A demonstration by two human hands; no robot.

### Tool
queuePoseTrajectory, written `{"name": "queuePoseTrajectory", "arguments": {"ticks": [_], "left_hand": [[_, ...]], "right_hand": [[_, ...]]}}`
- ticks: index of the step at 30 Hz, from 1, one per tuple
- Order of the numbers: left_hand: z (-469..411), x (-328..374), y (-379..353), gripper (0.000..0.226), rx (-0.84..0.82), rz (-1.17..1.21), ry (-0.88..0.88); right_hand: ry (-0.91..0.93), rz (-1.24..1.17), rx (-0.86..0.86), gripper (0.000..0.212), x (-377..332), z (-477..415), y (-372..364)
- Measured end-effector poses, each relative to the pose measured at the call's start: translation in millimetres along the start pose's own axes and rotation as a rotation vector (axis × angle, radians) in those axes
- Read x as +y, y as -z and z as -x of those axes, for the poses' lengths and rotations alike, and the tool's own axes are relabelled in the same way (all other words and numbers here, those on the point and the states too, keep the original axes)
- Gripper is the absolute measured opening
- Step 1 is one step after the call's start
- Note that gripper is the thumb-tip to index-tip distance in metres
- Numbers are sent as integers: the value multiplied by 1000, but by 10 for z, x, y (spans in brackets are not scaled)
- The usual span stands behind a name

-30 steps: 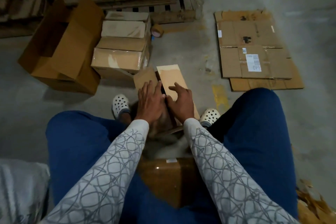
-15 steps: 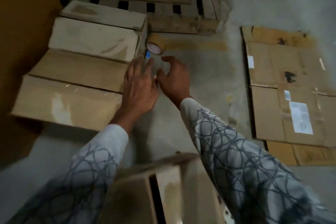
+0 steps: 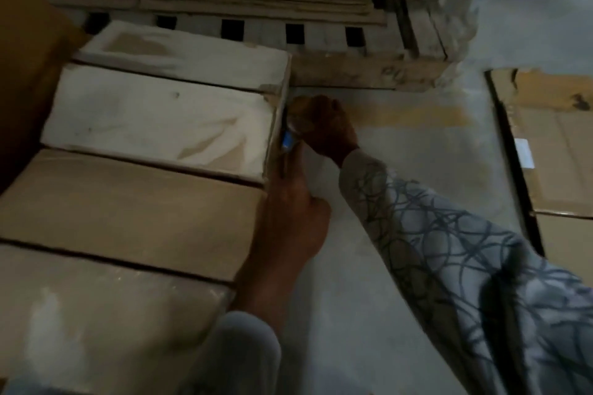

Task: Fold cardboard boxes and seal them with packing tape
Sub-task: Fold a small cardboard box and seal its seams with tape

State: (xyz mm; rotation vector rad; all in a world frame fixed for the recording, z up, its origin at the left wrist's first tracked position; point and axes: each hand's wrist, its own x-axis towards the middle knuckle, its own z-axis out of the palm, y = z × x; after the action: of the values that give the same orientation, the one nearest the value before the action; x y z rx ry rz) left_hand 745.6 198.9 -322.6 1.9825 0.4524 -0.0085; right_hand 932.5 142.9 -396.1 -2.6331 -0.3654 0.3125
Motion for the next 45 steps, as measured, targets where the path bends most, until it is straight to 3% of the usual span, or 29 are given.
{"name": "queuePoseTrajectory", "arguments": {"ticks": [3, 5, 9, 12, 15, 20, 25, 28, 35, 39, 45], "left_hand": [[102, 175, 57, 63, 48, 110, 145], [306, 317, 92, 43, 78, 296, 256], [833, 677, 286, 29, 115, 647, 556], [1418, 1033, 597, 20, 226, 737, 710], [2417, 1415, 964, 26, 219, 762, 726], [4231, 1937, 1387, 46, 78, 906, 689], [5641, 2026, 1573, 36, -91, 826, 552], [6142, 1997, 1640, 42, -149, 819, 481], [6603, 1994, 1432, 39, -192, 793, 377], [6594, 1932, 1248, 40, -238, 756, 450], [6511, 1826, 1116, 12, -185, 764, 622]], "right_hand": [[103, 191, 29, 56, 2, 311, 174], [45, 78, 56, 50, -2, 708, 441], [-313, -640, 57, 42, -110, 1857, 1017], [-478, -1236, -61, 20, -382, 2941, 1508], [-511, -1456, -116, 34, -729, 4131, 1932], [-334, -1348, -95, 42, -1136, 5826, 2453], [-30, -1067, -61, 56, -1163, 7175, 2815], [46, -960, -97, 60, -1033, 7654, 2955], [98, -737, -153, 63, -742, 8128, 3154], [93, -656, -134, 63, -578, 8255, 3024], [101, -514, -157, 59, -544, 8181, 2858]]}}
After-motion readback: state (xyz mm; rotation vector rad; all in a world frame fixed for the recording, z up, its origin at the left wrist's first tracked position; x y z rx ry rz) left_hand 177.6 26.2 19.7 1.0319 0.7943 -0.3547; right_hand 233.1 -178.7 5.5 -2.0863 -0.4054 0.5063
